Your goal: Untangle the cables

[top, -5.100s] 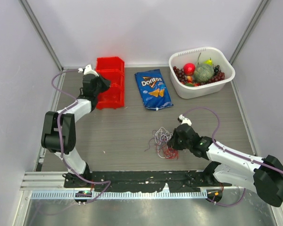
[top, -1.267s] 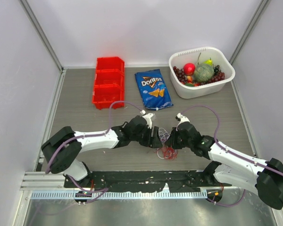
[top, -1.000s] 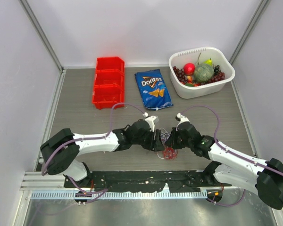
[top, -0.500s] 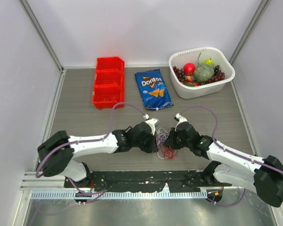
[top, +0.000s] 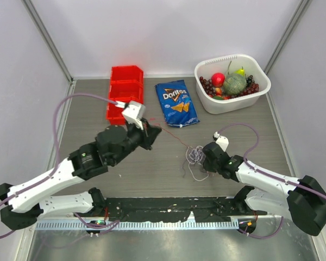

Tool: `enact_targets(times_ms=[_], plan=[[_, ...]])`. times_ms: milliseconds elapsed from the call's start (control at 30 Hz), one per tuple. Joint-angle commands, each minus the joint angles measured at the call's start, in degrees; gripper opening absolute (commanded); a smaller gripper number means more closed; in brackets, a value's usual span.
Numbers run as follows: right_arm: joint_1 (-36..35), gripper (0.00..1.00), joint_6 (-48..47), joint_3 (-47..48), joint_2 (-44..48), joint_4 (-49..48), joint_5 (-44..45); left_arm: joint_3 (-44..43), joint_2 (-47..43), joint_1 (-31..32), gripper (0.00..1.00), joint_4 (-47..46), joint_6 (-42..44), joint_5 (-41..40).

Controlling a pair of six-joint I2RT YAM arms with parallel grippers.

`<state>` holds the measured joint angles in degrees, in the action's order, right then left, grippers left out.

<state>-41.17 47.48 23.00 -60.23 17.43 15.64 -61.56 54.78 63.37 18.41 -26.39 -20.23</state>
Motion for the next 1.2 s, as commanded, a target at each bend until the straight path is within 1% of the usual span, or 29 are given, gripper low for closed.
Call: enact_targets(times_ms=[0, 133, 233, 267, 300, 333, 367, 400, 433, 467, 500, 533, 600, 633, 667, 733, 767, 867, 933, 967, 1000, 1067, 1100, 1133, 1167], plan=[[1.53, 0.08, 1.74, 3.19, 1.16, 4.89, 8.70, -6.45, -3.80, 0.26, 0.00, 1.10, 6.78, -10.71], [1.97, 0.09, -0.02, 4.94, 0.90, 5.86, 8.71, -10.76, -3.37, 0.26, 0.00, 2.76, 8.81, -11.32], [2.06, 0.14, -2.47, 6.17, 0.72, 6.12, 7.92, -12.70, -3.02, 0.17, 0.00, 4.43, 8.03, -13.25], [2.06, 0.15, -3.44, 6.44, 0.55, 5.95, 5.65, -12.79, -3.28, 0.17, 0.00, 4.18, 7.76, -13.26], [2.14, 0.21, -7.45, 7.31, 0.46, 4.82, 3.19, -12.53, -3.54, 0.26, 0.00, 3.65, 7.50, -12.91], [2.06, 0.25, -10.28, 7.84, 0.55, 4.28, -3.36, -12.44, -3.63, 0.26, 0.00, 3.12, 7.23, -12.30], [1.80, 0.29, -13.09, 8.72, 1.51, 3.41, -5.94, -12.44, -3.81, 0.17, 0.00, 2.77, 6.97, -11.42], [0.84, 0.36, -14.34, 9.25, 2.21, 3.40, -8.93, -12.44, -3.81, 0.26, 0.00, 2.68, 6.71, -10.89], [0.13, 0.39, -15.57, 10.47, 4.22, 4.10, -9.48, -12.62, -3.72, 0.17, 0.00, 2.68, 6.44, -10.45], [-0.83, 0.49, -16.19, 11.18, 5.55, 4.54, -9.83, -12.62, -3.72, 0.26, 0.00, 2.59, 6.27, -10.18], [-1.37, 0.53, -17.59, 12.66, 7.82, 5.15, -10.19, -12.53, -3.89, 0.26, 0.00, 2.33, 6.18, -10.09], [-2.24, 0.60, -18.21, 13.38, 9.15, 5.24, -10.54, -12.53, -3.81, 0.17, 0.00, 2.07, 6.18, -10.01], [-3.04, 0.66, -20.23, 15.83, 11.88, 4.81, -12.72, -12.79, -3.81, 0.08, 0.00, 1.63, 6.18, -9.74], [-3.13, 0.66, -21.80, 16.37, 12.58, 3.85, -14.04, -12.97, -3.63, 0.17, 0.00, 1.36, 6.26, -9.57], [-3.56, 0.68, -22.78, 16.81, 12.68, 2.88, -17.97, -13.41, -3.46, 0.08, 0.00, 1.27, 6.44, -9.31], [-4.62, 0.69, -26.02, 17.16, 11.11, -1.94, -22.29, -14.63, -2.85, 0.17, 0.00, 1.53, 6.88, -8.43], [-5.15, 0.69, -26.47, 17.42, 10.31, -2.83, -23.62, -15.51, -2.58, 0.08, 0.00, 1.71, 7.14, -7.99], [-8.31, 0.69, -28.76, 20.14, 4.97, -6.61, -23.03, -17.62, -1.79, 0.08, 0.00, 2.06, 7.49, -7.11], [-9.54, 0.69, -27.55, 21.72, 1.89, -8.46, -17.34, -18.76, -1.52, 0.08, 0.00, 1.98, 7.67, -6.58], [-9.55, 0.66, -26.58, 22.25, 0.48, -8.55, -10.70, -19.29, -1.61, 0.08, 0.00, 1.89, 7.85, -6.23], [-9.46, 0.65, -24.22, 23.39, -1.98, -8.03, -8.02, -20.08, -1.52, 0.26, 0.00, 1.89, 8.20, -6.14], [-9.46, 0.54, -20.18, 24.02, -4.97, -6.37, 2.07, -21.93, -1.52, 0.17, 0.00, 2.06, 9.16, -6.31], [-9.37, 0.42, -17.19, 22.97, -5.51, -6.18, 3.77, -23.33, -1.70, 0.26, 0.00, 2.24, 9.95, -6.40], [-9.37, 0.36, -15.94, 22.09, -6.21, -5.83, 5.96, -24.39, -1.79, 0.17, 0.00, 2.33, 10.91, -6.84], [-9.20, 0.30, -13.76, 19.30, -6.31, -6.09, 6.24, -25.79, -1.87, 0.26, 0.00, 2.50, 11.88, -7.19]])
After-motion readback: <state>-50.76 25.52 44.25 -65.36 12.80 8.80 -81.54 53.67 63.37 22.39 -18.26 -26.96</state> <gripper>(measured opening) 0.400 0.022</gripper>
